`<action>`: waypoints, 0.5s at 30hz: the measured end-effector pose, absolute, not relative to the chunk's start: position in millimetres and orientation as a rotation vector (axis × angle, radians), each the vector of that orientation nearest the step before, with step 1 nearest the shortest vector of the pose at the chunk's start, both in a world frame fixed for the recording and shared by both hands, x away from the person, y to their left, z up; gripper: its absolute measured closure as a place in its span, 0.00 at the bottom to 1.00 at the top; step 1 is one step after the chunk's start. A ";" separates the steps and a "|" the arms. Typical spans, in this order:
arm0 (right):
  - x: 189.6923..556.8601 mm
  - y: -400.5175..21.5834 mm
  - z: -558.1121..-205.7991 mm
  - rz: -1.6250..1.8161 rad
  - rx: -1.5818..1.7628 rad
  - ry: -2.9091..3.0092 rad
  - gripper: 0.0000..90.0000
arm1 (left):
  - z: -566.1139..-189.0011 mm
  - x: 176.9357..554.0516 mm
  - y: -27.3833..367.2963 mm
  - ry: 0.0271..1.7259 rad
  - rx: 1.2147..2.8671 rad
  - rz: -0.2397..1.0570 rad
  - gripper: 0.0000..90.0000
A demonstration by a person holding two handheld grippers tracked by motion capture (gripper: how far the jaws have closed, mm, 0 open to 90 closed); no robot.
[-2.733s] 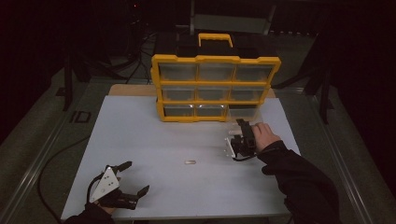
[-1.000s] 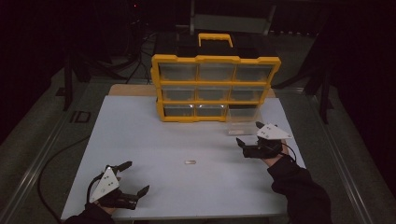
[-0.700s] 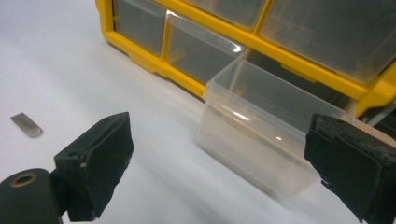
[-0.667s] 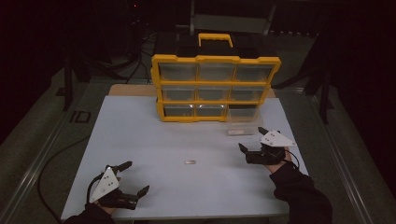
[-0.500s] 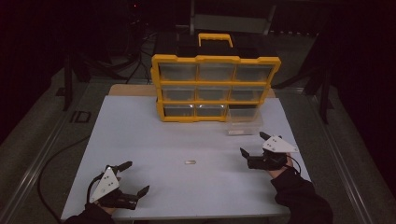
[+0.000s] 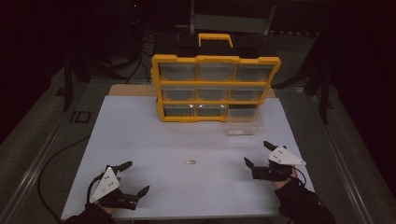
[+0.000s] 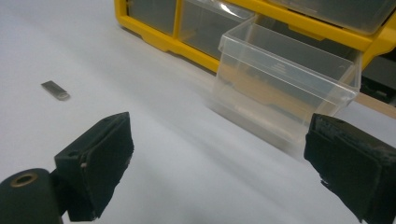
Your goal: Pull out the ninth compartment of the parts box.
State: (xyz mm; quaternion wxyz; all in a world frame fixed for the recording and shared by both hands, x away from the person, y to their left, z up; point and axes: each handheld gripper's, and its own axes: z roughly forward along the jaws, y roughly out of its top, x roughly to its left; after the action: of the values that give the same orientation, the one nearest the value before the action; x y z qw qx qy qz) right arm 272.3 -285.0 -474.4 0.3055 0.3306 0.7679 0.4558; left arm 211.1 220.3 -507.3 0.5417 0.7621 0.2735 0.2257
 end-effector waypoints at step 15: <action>252.6 -291.4 -484.1 1.255 0.832 2.046 0.09 | -507.4 211.1 220.0 0.648 1.812 0.536 0.00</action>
State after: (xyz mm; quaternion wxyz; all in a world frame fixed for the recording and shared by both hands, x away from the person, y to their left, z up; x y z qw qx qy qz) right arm 252.6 -291.4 -484.1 0.2959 0.3128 0.7694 0.4719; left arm 211.1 220.0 -507.4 0.5412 0.7628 0.2727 0.2256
